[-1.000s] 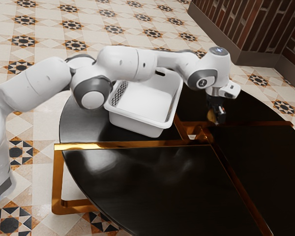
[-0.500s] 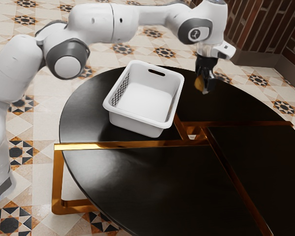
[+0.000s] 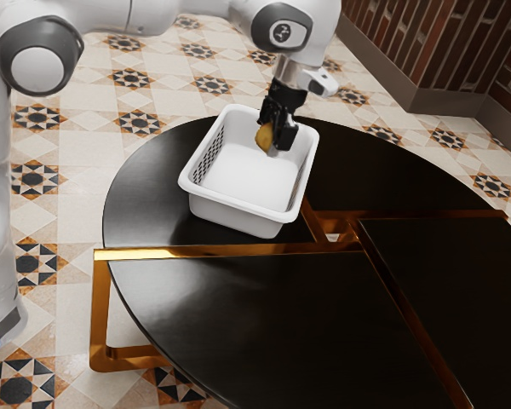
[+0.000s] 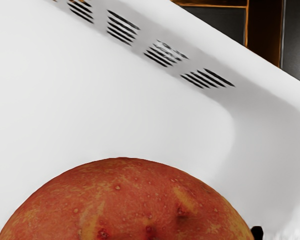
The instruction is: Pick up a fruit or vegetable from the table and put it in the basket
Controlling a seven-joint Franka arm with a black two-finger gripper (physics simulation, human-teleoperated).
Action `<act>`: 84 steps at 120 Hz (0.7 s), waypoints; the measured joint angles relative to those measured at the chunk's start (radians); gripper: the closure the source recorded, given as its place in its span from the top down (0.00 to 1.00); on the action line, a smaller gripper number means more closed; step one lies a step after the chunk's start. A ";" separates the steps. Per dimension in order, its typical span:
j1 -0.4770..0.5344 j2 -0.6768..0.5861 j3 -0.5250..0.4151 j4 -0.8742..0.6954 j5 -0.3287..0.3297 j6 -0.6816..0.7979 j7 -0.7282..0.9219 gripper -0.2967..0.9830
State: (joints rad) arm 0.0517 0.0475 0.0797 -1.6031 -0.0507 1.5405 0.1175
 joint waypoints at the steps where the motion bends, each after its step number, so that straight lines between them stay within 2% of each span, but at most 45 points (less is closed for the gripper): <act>1: 0.000 -0.005 0.001 -0.008 0.000 -0.001 0.000 0.45; 41: 0.017 -0.003 0.005 -0.137 -0.002 0.049 0.008 0.45; 49: 0.003 -0.002 0.010 -0.141 -0.005 0.060 0.009 0.57; 58: -0.010 -0.001 0.016 -0.141 -0.008 0.068 0.010 0.65; 84: -0.005 -0.008 0.024 -0.126 -0.013 0.080 0.013 0.74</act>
State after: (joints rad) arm 0.0468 0.0400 0.1041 -1.7288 -0.0637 1.6208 0.1309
